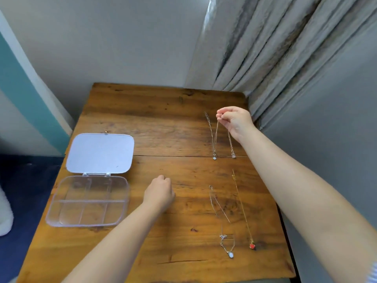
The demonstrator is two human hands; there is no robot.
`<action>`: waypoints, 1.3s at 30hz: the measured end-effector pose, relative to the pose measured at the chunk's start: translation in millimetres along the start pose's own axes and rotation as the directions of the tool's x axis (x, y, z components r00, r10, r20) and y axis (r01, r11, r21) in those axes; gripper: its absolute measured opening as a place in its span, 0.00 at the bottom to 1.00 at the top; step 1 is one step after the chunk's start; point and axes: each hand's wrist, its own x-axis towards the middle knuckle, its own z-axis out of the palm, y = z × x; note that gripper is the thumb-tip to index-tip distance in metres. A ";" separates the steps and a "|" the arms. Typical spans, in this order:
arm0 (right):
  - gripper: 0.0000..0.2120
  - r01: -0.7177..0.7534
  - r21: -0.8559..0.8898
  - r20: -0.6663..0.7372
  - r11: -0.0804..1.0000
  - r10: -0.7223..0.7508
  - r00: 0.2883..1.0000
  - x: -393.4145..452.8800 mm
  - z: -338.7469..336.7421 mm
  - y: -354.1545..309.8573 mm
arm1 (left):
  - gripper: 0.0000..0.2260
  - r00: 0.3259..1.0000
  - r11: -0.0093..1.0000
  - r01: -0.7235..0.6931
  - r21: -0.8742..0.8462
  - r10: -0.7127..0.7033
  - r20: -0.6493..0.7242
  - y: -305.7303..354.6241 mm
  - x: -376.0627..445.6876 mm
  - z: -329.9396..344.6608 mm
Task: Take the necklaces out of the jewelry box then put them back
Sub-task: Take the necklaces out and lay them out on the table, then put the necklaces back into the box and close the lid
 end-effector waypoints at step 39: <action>0.08 0.122 -0.717 0.047 0.686 -0.127 0.991 -147.9 -76.8 190.9 | 0.24 0.970 0.986 -0.159 -0.059 0.144 -0.195 -14.6 -2.3 85.1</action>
